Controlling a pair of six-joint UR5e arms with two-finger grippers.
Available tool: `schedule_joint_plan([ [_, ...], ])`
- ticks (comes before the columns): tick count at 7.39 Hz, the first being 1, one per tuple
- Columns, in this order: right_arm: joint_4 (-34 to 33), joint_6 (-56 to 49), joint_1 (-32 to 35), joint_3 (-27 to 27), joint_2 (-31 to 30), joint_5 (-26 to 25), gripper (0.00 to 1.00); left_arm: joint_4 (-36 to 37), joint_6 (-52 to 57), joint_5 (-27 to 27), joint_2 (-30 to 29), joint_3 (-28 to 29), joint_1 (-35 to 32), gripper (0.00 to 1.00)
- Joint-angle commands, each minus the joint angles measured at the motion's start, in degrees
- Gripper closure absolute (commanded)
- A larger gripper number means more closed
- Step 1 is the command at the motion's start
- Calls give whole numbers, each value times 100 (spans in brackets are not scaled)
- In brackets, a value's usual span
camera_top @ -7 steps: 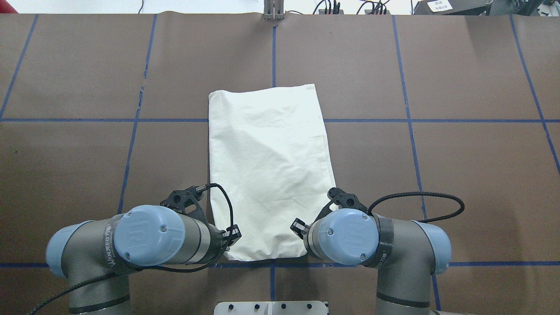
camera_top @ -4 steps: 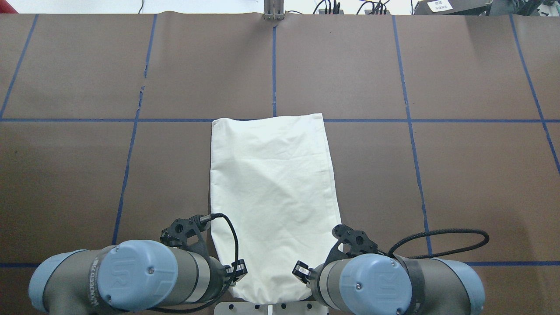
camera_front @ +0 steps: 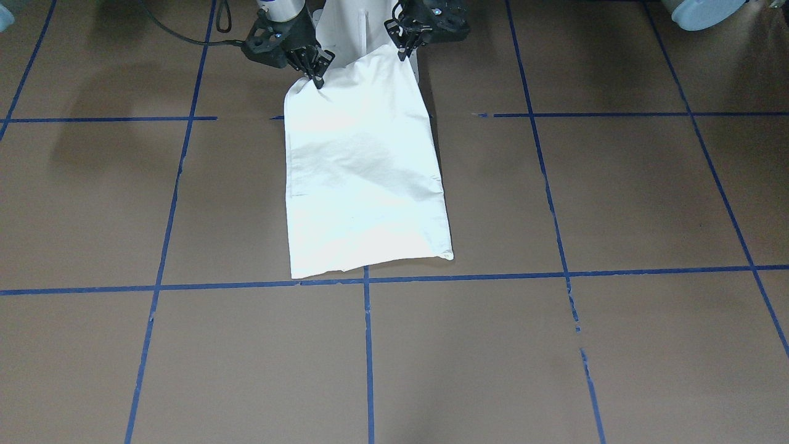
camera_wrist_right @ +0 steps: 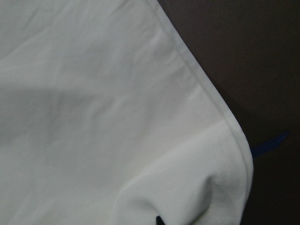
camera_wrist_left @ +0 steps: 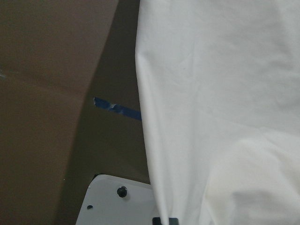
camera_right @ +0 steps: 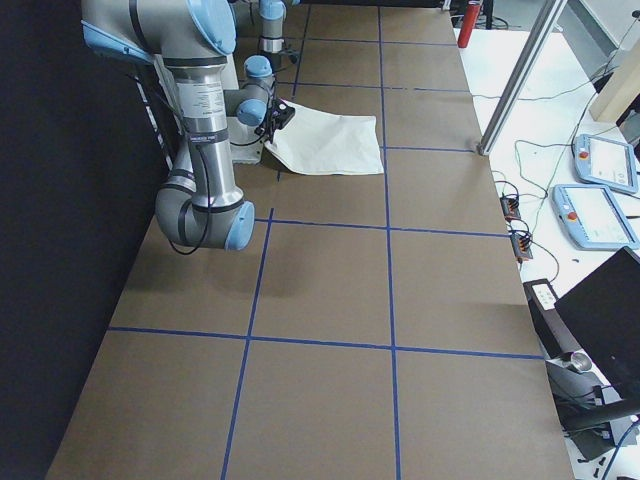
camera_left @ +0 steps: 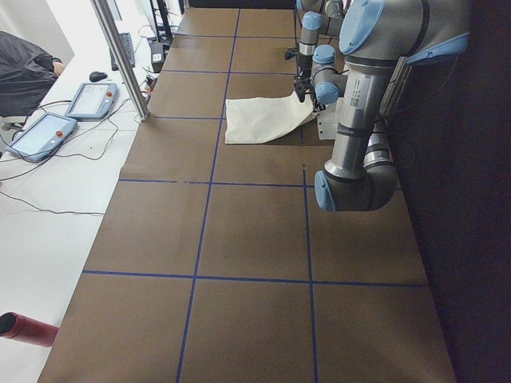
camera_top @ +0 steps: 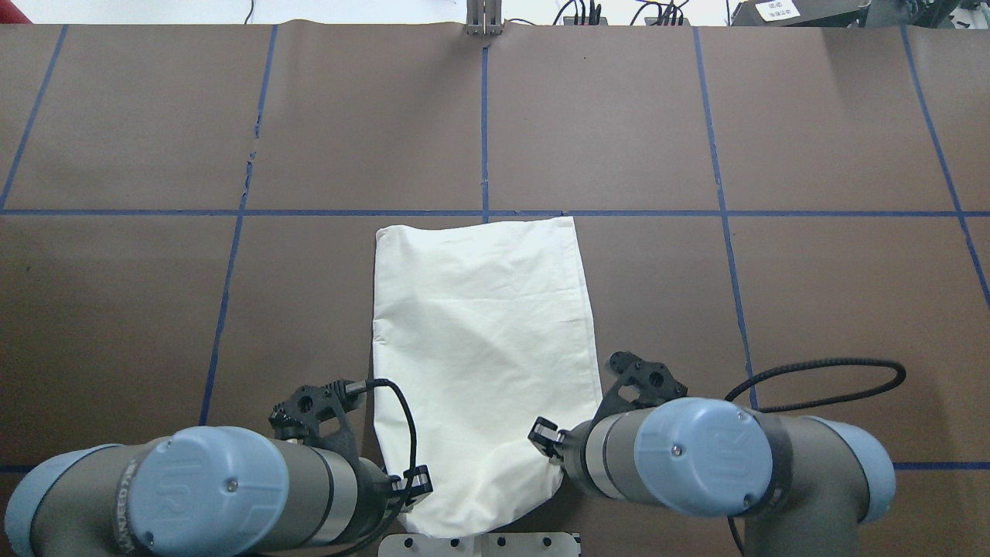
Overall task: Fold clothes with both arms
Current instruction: 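Lift the near end with both grippers and fold it away from the robot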
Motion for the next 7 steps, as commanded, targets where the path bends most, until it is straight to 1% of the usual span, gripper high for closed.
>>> schedule_joint_plan([
  [1,29,-704,1221,-652,564,725,100,-98,988,-273,-162,405,-1335,100],
  [2,46,-986,1837,-1319,1021,1243,100,-282,1524,-797,-372,956,-2100,100],
  [3,247,-1128,2286,-1935,1426,1648,100,-823,1669,-855,-548,1640,-2508,100],
  [4,605,-1173,2474,-2759,1752,1696,100,-1507,1688,-855,-646,2352,-2660,100],
  [5,905,-1200,2563,-3489,2016,1748,100,-2001,1688,-847,-664,2829,-2731,100],
  [6,1108,-1191,2581,-3958,2228,1749,99,-2337,1679,-838,-812,3252,-2741,100],
  [7,1197,-1226,2590,-4093,2282,1740,1,-2427,1671,-812,-927,3482,-2750,1],
])
